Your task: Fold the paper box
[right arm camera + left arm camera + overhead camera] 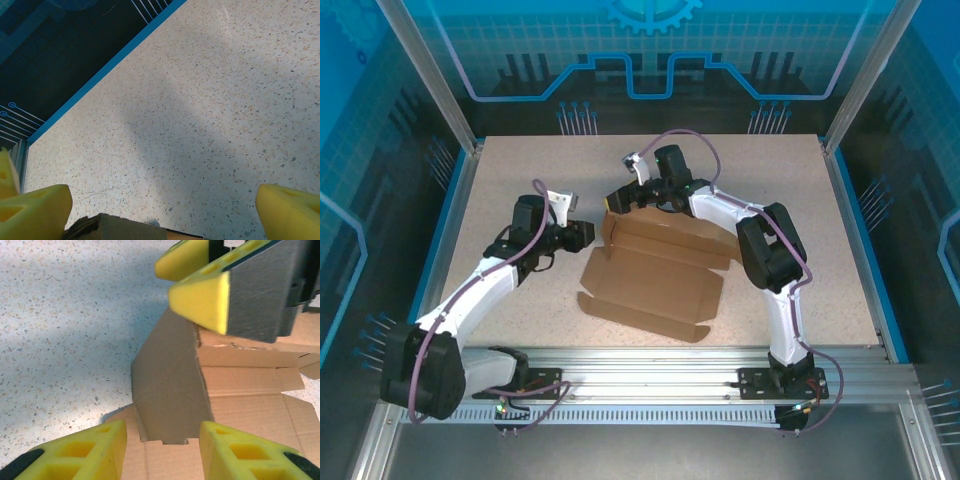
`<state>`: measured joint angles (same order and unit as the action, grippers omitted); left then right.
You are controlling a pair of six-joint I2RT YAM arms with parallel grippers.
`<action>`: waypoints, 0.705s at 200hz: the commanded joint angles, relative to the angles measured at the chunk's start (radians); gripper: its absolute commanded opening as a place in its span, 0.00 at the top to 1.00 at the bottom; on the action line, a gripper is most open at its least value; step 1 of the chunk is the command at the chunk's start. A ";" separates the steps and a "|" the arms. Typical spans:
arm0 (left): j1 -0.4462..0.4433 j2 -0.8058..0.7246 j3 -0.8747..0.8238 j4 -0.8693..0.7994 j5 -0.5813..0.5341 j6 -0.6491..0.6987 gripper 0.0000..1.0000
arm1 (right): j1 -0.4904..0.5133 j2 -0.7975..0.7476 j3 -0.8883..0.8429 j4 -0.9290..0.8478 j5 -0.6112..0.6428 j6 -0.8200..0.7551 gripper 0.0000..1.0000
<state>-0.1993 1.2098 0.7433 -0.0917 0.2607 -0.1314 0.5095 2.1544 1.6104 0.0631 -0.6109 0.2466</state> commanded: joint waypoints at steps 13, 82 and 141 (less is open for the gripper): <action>0.015 0.063 -0.035 0.106 0.073 0.002 0.52 | -0.006 0.002 -0.028 -0.072 0.019 -0.021 0.05; -0.012 0.174 -0.030 0.206 0.123 -0.015 0.51 | -0.006 0.010 -0.023 -0.078 0.019 -0.023 0.05; -0.063 0.229 0.005 0.216 0.088 0.012 0.49 | -0.007 0.010 -0.022 -0.075 0.015 -0.018 0.05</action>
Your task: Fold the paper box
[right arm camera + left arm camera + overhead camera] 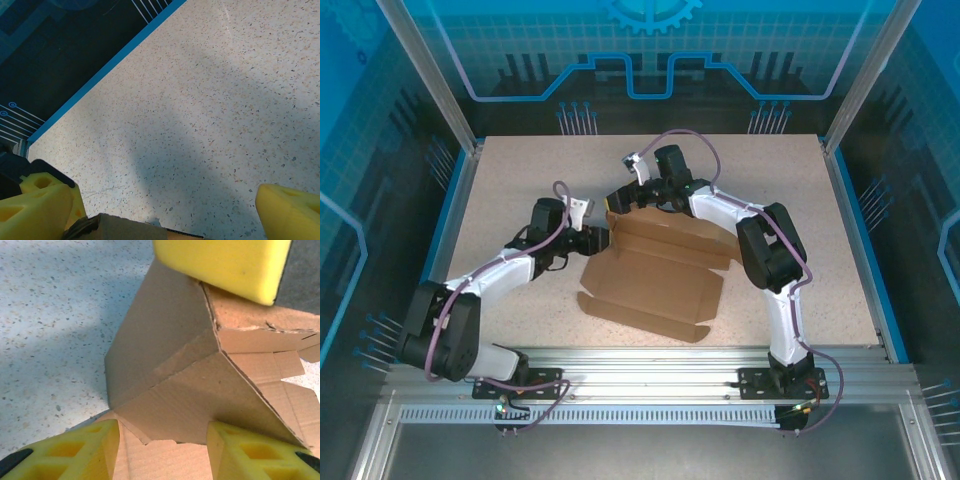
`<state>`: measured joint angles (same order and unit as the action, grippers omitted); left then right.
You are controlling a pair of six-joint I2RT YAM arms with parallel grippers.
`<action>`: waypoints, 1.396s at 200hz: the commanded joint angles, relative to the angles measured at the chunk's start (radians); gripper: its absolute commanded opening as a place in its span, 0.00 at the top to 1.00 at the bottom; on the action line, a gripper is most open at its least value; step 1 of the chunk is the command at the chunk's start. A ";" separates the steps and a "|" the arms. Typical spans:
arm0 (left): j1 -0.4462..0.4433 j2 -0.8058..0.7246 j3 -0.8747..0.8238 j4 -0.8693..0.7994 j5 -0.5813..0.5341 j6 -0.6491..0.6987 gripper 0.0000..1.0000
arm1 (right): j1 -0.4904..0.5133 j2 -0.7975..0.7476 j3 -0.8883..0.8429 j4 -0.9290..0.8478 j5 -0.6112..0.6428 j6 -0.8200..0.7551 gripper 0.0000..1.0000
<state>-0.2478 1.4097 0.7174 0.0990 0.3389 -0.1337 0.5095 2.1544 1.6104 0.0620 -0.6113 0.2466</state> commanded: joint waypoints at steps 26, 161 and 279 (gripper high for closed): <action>-0.040 0.070 0.055 0.039 -0.048 0.048 0.49 | -0.010 0.013 -0.023 -0.065 0.001 -0.007 0.05; -0.079 0.226 0.159 0.116 -0.151 0.114 0.53 | -0.026 -0.004 -0.026 -0.032 -0.061 0.059 0.15; -0.156 0.329 0.219 0.166 -0.282 0.158 0.65 | -0.045 -0.016 -0.053 -0.004 -0.082 0.103 0.21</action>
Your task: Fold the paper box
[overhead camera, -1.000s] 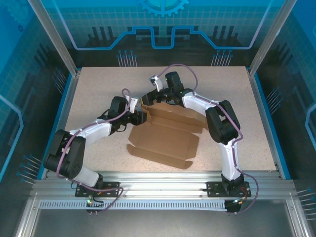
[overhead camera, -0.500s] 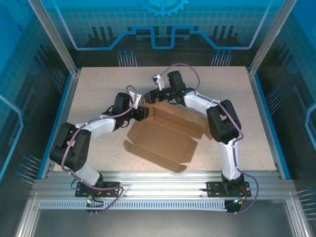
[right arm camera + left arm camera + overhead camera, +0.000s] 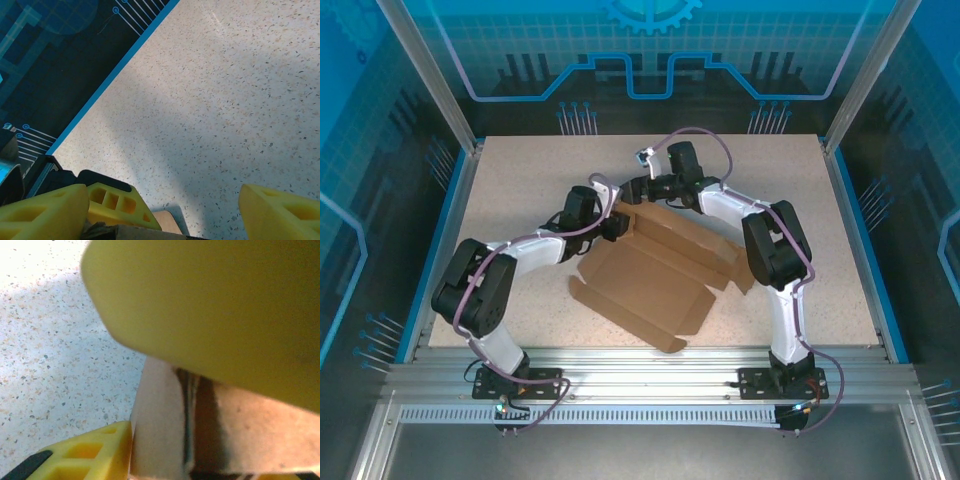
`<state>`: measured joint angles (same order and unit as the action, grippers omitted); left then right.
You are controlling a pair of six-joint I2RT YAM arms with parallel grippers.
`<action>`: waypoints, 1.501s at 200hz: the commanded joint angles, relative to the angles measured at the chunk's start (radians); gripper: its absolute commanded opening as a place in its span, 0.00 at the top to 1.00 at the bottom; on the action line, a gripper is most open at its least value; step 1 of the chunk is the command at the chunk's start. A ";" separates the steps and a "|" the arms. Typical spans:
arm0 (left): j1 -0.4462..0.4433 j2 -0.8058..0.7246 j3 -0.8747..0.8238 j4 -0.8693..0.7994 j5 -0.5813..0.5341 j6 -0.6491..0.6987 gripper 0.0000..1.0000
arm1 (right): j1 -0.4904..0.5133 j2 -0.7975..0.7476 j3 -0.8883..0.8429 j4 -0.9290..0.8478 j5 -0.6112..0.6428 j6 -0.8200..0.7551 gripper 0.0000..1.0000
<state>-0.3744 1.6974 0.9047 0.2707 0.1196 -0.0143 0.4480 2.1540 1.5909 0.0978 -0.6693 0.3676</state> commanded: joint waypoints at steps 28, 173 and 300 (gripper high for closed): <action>-0.039 0.045 0.029 0.015 -0.113 0.040 0.72 | 0.015 -0.015 -0.037 -0.040 -0.024 -0.017 0.23; -0.065 0.060 0.020 0.055 -0.250 0.018 0.84 | 0.015 -0.024 -0.016 -0.078 -0.013 -0.007 0.23; -0.078 -0.036 -0.099 0.116 -0.358 -0.033 0.83 | -0.119 -0.244 0.034 -0.246 0.024 0.100 0.11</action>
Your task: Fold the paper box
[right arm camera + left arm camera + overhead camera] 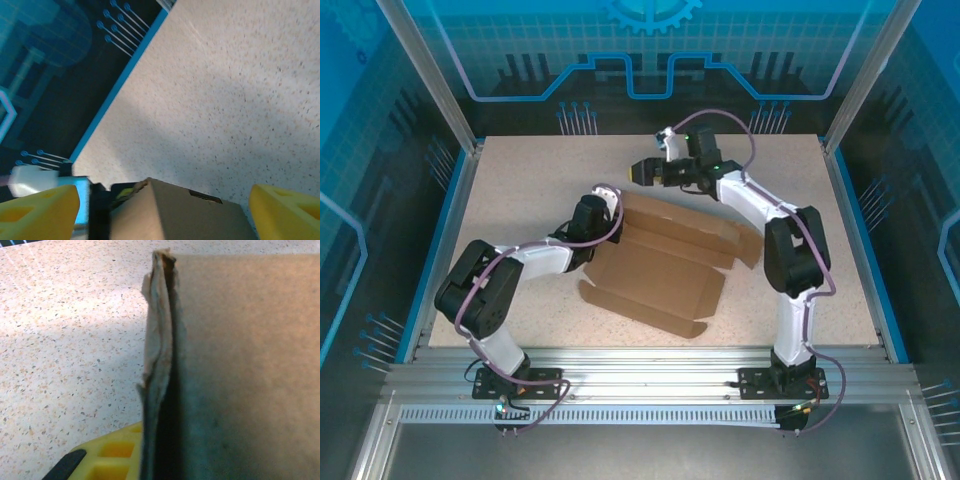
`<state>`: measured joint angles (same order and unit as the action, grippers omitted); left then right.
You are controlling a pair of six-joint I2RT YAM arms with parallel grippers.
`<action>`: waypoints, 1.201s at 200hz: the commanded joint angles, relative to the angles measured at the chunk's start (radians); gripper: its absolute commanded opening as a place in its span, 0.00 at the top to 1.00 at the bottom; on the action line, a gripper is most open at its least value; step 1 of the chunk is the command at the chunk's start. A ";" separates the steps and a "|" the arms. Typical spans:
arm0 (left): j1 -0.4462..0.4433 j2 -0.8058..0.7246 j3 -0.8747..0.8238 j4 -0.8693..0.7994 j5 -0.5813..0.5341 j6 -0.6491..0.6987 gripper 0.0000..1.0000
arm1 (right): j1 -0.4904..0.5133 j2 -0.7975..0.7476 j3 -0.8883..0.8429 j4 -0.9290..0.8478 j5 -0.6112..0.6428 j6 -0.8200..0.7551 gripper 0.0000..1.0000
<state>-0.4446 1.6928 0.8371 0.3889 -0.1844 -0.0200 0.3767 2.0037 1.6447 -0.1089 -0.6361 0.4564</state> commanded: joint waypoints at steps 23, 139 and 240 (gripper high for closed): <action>-0.008 -0.056 -0.052 -0.004 -0.095 -0.035 0.83 | -0.085 -0.183 -0.075 -0.138 0.041 -0.078 0.12; -0.100 -0.214 -0.108 -0.241 -0.351 -0.232 0.80 | -0.178 -0.610 -0.499 -0.310 0.362 -0.134 0.23; -0.162 -0.426 -0.187 -0.380 -0.315 -0.290 0.62 | -0.210 -0.871 -0.737 -0.331 0.399 -0.103 0.31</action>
<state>-0.5919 1.3605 0.6785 0.1024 -0.5114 -0.2756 0.1936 1.1889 0.9649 -0.4107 -0.2420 0.3363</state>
